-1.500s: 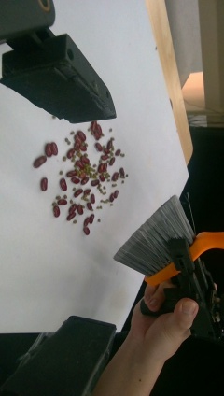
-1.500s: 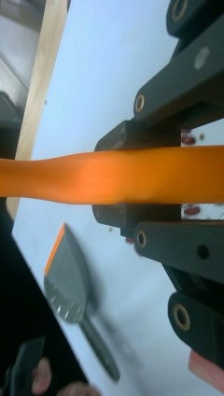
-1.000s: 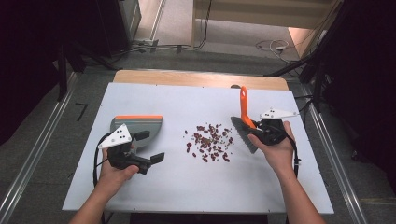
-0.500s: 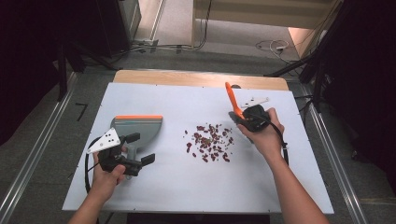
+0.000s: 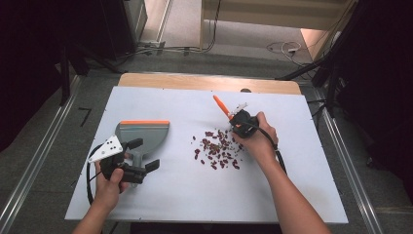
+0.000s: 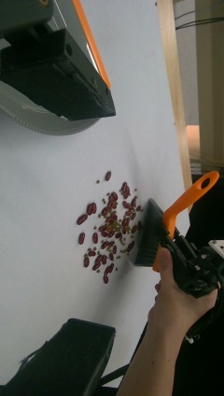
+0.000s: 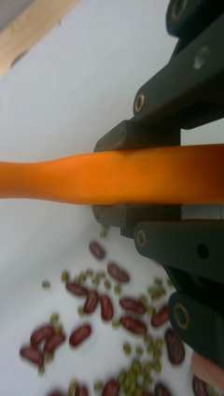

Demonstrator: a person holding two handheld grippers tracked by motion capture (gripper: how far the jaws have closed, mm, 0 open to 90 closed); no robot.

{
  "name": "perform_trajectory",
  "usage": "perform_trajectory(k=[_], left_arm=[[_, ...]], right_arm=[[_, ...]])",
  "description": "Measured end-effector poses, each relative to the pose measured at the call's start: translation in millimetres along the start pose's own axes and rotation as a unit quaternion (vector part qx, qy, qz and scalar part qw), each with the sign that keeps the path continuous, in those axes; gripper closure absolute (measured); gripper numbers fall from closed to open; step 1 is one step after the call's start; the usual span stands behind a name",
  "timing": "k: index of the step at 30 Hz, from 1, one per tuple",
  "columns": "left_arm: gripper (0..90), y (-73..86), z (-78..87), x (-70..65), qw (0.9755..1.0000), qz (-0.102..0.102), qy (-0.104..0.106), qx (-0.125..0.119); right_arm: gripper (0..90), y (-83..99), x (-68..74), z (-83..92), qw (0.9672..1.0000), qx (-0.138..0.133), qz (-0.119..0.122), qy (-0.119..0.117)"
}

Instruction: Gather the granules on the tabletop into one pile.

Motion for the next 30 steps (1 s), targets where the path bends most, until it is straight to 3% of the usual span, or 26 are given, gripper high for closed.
perform_trajectory(k=[5,10,18,23,26,28,30], left_arm=[[0.0,1.3,-1.9,-0.2,1.0,0.002,0.002,0.003],[0.0,0.5,-2.3,-1.1,1.0,-0.001,0.005,0.004],[0.0,1.4,-2.7,-1.2,1.0,0.0,0.003,0.007],[0.0,1.3,-3.0,-1.8,1.0,-0.001,0.003,0.008],[0.0,1.3,-2.6,-1.5,1.0,-0.002,0.002,0.007],[0.0,1.1,-2.2,-1.1,1.0,-0.001,0.001,0.007],[0.0,0.8,-1.6,-0.7,1.0,0.0,0.001,0.006]], right_arm=[[68.2,1.8,9.8,0.6,0.9999,0.003,0.017,-0.002],[68.1,1.8,23.3,7.8,0.999,-0.001,0.028,-0.035],[67.9,8.7,40.9,19.9,0.9969,-0.012,0.038,-0.068],[67.8,11.0,44.4,24.4,0.9953,-0.015,0.045,-0.084],[68.2,8.8,41.6,28.5,0.9951,-0.023,0.049,-0.083],[68.5,5.0,35.8,30.4,0.9942,-0.038,0.035,-0.095],[68.5,0.4,27.4,30.5,0.9946,-0.048,0.022,-0.089]])
Point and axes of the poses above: each handheld gripper's, and its own axes: z roughly backward along the jaws, y roughly out of its underside, x roughly to its left, the point moved 8 cm from there along -z, roughly forward along the jaws, and after that the axes turned 1 degree about y, right-handed, at the moved point
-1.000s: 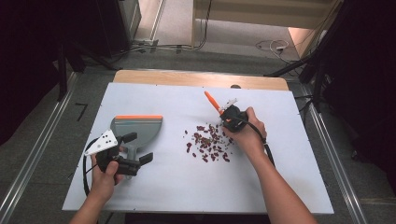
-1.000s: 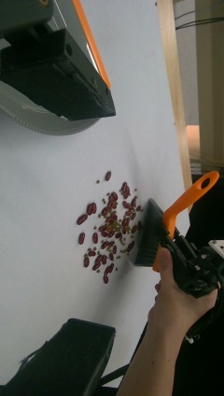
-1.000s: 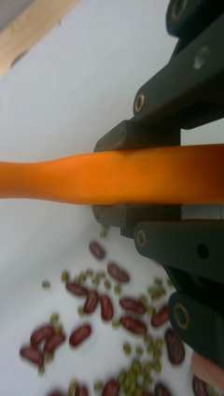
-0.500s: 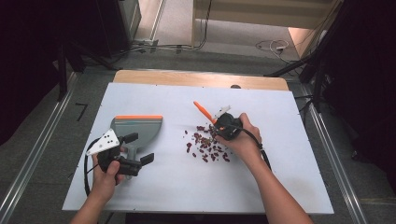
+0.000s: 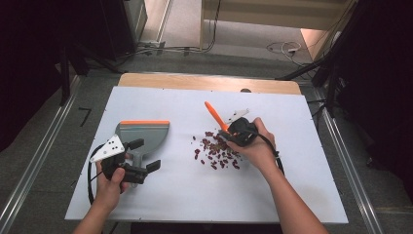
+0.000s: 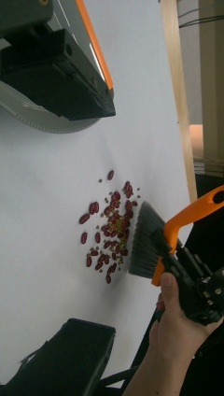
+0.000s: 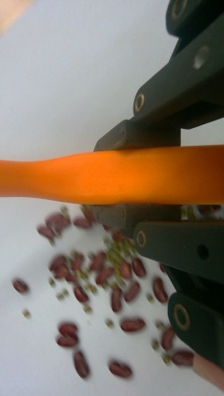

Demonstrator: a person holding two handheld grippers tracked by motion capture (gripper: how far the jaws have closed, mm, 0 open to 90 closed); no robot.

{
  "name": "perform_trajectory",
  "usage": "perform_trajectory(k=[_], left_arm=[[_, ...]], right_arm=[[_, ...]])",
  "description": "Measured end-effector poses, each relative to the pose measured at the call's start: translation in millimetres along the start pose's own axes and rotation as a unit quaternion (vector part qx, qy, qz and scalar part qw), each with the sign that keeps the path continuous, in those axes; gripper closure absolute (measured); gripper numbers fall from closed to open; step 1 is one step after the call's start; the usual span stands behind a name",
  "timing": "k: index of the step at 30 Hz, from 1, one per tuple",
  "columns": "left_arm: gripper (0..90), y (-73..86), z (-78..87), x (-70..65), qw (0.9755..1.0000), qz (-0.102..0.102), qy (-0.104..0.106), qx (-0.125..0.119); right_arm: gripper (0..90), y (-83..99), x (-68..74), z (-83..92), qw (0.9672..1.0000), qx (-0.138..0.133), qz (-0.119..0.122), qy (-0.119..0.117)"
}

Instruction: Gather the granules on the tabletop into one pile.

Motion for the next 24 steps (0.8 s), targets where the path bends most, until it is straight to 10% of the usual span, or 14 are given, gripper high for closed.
perform_trajectory(k=[14,17,24], left_arm=[[0.0,0.9,1.2,0.4,1.0,-0.001,0.0,0.001],[0.0,0.8,2.1,0.7,1.0,-0.001,0.0,0.0],[0.0,1.2,1.9,0.9,1.0,-0.002,-0.001,0.001]], right_arm=[[68.6,-49.4,-19.9,-34.1,0.9933,0.0,0.09,0.072],[68.5,-49.5,-5.5,-47.8,0.9956,0.012,0.088,0.028],[67.9,-44.4,13.6,-47.9,0.9925,0.027,0.118,0.018]])
Point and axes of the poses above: each handheld gripper's, and its own axes: z roughly backward along the jaws, y roughly out of its underside, x roughly to its left, the point moved 8 cm from there along -z, roughly forward along the jaws, and after that the axes turned 1 degree about y, right-handed, at the moved point
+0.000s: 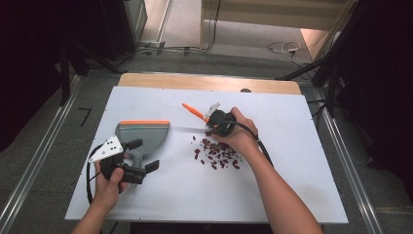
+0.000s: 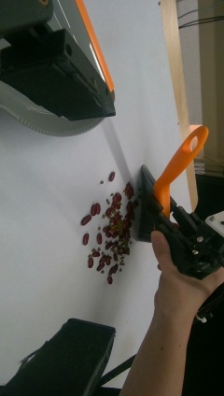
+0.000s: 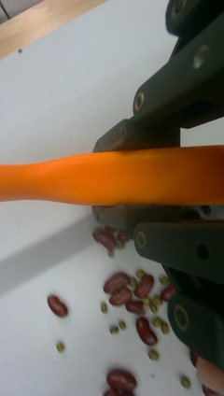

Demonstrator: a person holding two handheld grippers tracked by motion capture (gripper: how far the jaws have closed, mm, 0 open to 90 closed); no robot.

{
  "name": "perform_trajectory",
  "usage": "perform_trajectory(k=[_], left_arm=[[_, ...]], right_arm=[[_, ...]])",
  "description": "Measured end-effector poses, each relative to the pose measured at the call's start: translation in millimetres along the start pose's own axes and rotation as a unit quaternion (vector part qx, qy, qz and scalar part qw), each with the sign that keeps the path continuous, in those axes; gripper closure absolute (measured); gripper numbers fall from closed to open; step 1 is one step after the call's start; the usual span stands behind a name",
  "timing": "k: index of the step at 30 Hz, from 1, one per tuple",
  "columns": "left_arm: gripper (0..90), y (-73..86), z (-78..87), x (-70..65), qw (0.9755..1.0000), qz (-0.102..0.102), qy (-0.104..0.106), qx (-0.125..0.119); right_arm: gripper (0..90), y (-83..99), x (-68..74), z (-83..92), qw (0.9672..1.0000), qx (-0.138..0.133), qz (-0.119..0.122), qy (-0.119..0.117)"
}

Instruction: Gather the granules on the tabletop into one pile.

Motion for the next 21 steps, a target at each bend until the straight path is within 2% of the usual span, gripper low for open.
perform_trajectory(k=[4,6,9,15,17,21], left_arm=[[0.0,-0.4,0.0,-0.8,1.0,-0.001,0.0,-0.001],[0.0,-0.2,-0.2,-0.6,1.0,-0.001,0.0,0.0],[0.0,0.2,-0.9,-1.4,1.0,-0.001,0.0,0.001],[0.0,0.1,-0.4,-0.7,1.0,-0.002,0.0,0.002],[0.0,0.0,-0.3,-0.8,1.0,-0.002,0.0,0.001],[0.0,0.0,-0.7,-1.2,1.0,-0.002,0.0,0.0]], right_arm=[[67.7,4.4,10.1,4.9,0.9998,-0.004,0.011,-0.014],[67.6,6.3,13.8,7.4,0.9995,-0.005,0.026,-0.015],[67.6,10.0,21.3,13.1,0.9986,-0.009,0.042,-0.032],[67.5,14.1,25.7,20.1,0.997,-0.009,0.049,-0.059],[67.5,15.1,28.6,21.9,0.9959,-0.009,0.061,-0.066],[67.5,17.0,34.3,26.4,0.9951,-0.005,0.067,-0.072]])
Point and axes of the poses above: each handheld gripper's, and its own axes: z roughly backward along the jaws, y roughly out of its underside, x roughly to its left, the point moved 8 cm from there along -z, roughly forward along the jaws, and after that the axes turned 1 degree about y, right-handed, at the moved point
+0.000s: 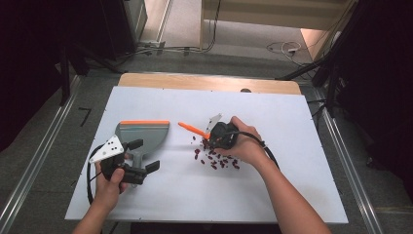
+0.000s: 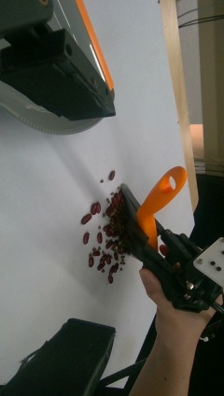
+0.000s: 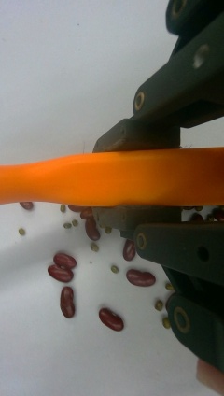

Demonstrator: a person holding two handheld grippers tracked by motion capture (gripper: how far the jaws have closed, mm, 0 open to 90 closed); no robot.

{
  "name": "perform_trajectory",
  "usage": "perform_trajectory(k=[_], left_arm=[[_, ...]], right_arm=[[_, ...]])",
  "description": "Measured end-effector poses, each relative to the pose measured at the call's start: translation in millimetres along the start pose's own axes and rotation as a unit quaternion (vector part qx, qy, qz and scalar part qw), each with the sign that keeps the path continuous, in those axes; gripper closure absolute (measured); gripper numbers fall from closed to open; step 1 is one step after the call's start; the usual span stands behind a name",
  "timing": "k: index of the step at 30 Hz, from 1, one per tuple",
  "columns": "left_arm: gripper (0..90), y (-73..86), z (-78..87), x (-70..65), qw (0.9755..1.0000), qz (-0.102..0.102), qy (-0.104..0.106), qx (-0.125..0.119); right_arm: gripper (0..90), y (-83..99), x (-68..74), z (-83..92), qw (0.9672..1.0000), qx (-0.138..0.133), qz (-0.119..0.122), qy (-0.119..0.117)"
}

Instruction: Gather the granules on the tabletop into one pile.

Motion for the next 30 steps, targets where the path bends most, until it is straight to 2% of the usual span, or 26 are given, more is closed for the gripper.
perform_trajectory(k=[1,5,9,13,17,21,23,24,26,30], left_arm=[[0.0,0.1,0.0,0.0,1.0,0.0,0.0,0.001],[0.0,-0.2,0.7,0.8,1.0,0.0,-0.002,0.001],[0.0,0.0,0.2,1.7,1.0,0.002,-0.003,0.001],[0.0,0.3,-0.6,0.4,1.0,0.0,-0.002,0.002],[0.0,0.4,0.8,1.1,1.0,-0.001,-0.002,0.002],[0.0,0.8,1.8,2.3,1.0,0.0,-0.002,0.001],[0.0,0.5,2.2,2.4,1.0,0.001,-0.002,0.0],[0.0,0.5,2.3,2.6,1.0,0.001,-0.002,0.0],[0.0,0.4,2.4,2.6,1.0,0.001,-0.002,0.0],[0.0,0.2,2.2,2.0,1.0,0.001,-0.003,0.001]], right_arm=[[67.7,0.0,0.1,1.8,1.0,-0.004,0.005,0.002],[68.4,-0.8,-10.2,9.7,0.9992,-0.025,-0.012,0.03],[68.4,-6.7,-18.8,15.0,0.998,-0.039,-0.018,0.046],[68.4,-20.2,-24.6,6.5,0.9979,-0.033,-0.002,0.057],[68.4,-34.3,-23.9,-14.5,0.9975,-0.017,0.016,0.067],[68.4,-42.5,-16.8,-20.4,0.9979,-0.027,0.016,0.057],[68.1,-45.1,-7.3,-22.1,0.9981,-0.028,0.035,0.043],[68.1,-45.1,-7.3,-22.1,0.9981,-0.028,0.035,0.043],[67.9,-43.1,-1.1,-22.2,0.9977,-0.021,0.052,0.039],[67.8,-36.6,9.4,-16.4,0.9968,-0.027,0.072,0.02]])
Point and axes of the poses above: each handheld gripper's, and its own axes: z roughly backward along the jaws, y roughly out of its underside, x roughly to its left, the point moved 8 cm from there along -z, roughly forward along the jaws, and after that the axes turned 1 degree about y, right-handed, at the moved point
